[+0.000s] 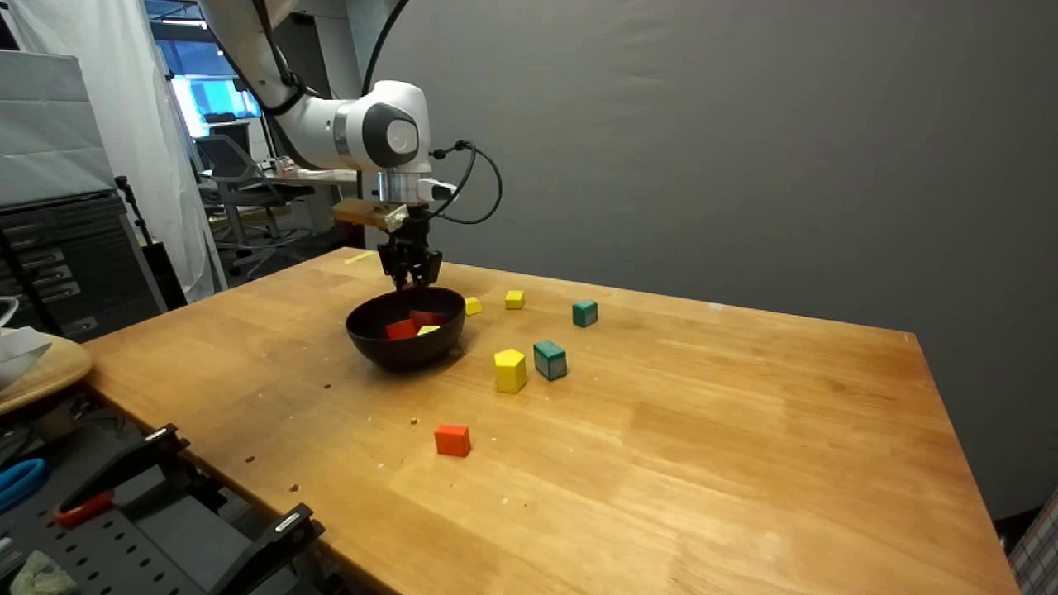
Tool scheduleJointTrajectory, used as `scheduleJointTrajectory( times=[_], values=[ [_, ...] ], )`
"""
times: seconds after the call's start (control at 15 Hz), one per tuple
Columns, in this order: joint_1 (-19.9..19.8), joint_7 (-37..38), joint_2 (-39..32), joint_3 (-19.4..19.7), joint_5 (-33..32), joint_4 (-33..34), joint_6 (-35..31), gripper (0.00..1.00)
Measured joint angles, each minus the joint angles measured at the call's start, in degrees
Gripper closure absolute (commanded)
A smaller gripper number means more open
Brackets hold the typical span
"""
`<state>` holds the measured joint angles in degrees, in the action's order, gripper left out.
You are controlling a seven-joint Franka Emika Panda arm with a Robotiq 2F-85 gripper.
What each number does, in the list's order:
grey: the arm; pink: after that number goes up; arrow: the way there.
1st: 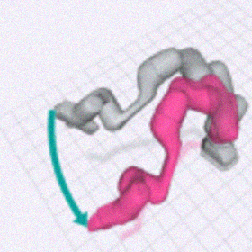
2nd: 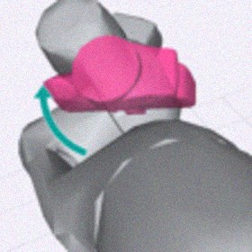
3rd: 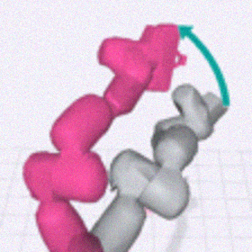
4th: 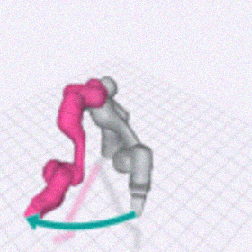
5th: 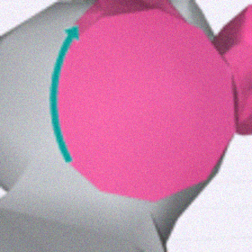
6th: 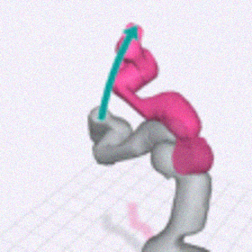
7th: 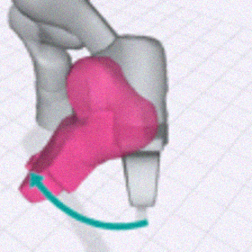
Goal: Put all the toy blocks into the bowl.
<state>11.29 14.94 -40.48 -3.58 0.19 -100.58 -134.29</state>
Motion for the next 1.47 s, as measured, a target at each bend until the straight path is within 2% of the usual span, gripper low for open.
scheduleJointTrajectory(
  times=[0.13,0.47,0.73,0.8,0.87,0.93,1.13,1.27,1.33,1.47],
  values=[
    [-1.2,-0.5,3.9,-0.1,1.5,-3.5,-0.2,0.8],
    [-6.0,-1.1,16.9,0.2,7.4,-17.5,-2.2,0.8],
    [-9.8,-2.0,21.7,1.2,11.0,-26.4,-3.2,0.79],
    [-10.4,-2.3,22.2,1.3,11.9,-27.7,-3.4,0.3],
    [-10.8,-2.7,22.5,1.3,12.7,-28.7,-3.4,0.29],
    [-11.0,-2.9,22.6,1.3,13.5,-29.6,-3.4,0.24],
    [-11.1,-3.9,23.1,1.3,15.6,-31.5,-4.2,0.01],
    [-11.2,-3.9,24.6,1.3,16.2,-33.0,-5.8,0.0],
    [-11.4,-4.0,26.0,1.3,16.5,-34.1,-6.9,0.03],
    [-11.6,-5.3,29.7,1.3,17.4,-36.3,-8.1,0.0]
  ],
)
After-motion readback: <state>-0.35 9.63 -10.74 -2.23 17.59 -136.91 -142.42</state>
